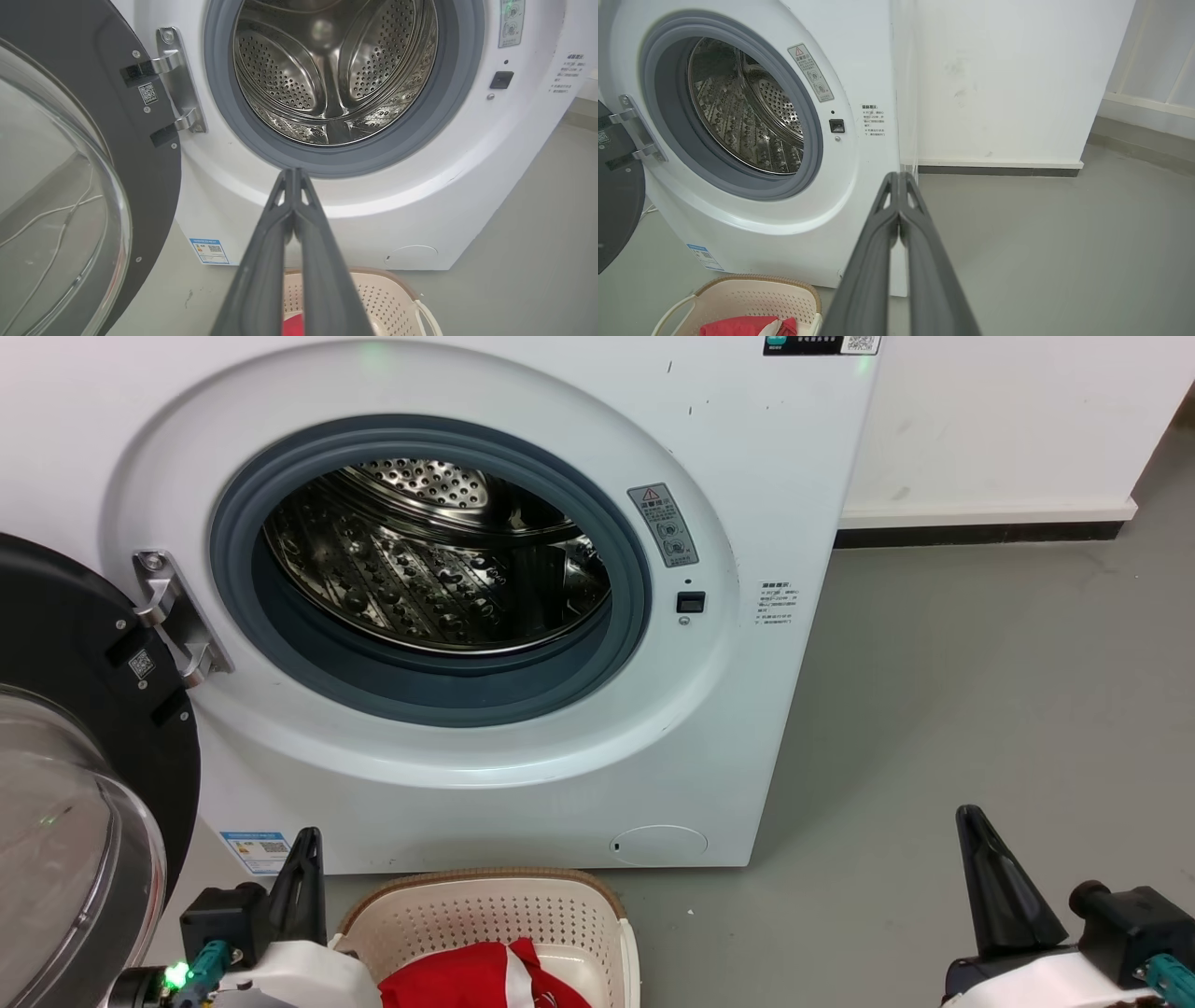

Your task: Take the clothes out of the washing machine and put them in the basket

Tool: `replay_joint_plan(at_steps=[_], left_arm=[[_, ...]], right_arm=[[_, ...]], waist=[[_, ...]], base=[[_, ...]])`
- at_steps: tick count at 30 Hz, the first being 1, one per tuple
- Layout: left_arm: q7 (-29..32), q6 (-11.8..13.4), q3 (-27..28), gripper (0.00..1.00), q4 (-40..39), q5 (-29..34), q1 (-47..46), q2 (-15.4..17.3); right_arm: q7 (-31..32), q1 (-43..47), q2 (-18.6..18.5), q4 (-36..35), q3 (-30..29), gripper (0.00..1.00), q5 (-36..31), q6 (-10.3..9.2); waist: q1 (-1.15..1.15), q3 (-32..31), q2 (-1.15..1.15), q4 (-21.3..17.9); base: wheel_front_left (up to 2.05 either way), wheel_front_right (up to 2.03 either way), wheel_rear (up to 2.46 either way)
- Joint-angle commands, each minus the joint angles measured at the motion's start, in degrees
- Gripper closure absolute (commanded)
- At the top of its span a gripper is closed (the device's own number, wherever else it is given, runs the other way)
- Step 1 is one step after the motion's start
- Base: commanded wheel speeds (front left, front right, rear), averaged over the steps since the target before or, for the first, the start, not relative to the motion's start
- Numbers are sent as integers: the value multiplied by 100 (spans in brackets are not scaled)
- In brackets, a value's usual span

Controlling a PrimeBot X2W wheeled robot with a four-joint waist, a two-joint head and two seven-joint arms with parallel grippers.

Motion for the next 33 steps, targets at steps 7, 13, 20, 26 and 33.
replay_joint_plan(at_steps=[7,13,20,26,33], left_arm=[[125,-124,124,100,10,-871,-198,-32],[199,-200,159,100,53,-1514,-235,-85],[295,-282,216,100,116,-2205,-295,-141],[376,-350,267,100,171,-2755,-343,-182],[464,-419,319,100,234,-3347,-400,-232]], right_arm=[[29,-210,-79,146,2,100,1003,0],[60,-333,-120,334,6,100,1711,0],[97,-455,-156,521,1,100,2464,0],[136,-548,-180,668,-11,100,3060,0],[179,-644,-200,828,-30,100,3697,0]], waist=[[0,5,0,7],[0,10,0,12],[0,16,0,18],[0,20,0,24],[0,26,0,30]], base=[[0,0,0],[0,0,0],[0,0,0],[0,0,0],[0,0,0]])
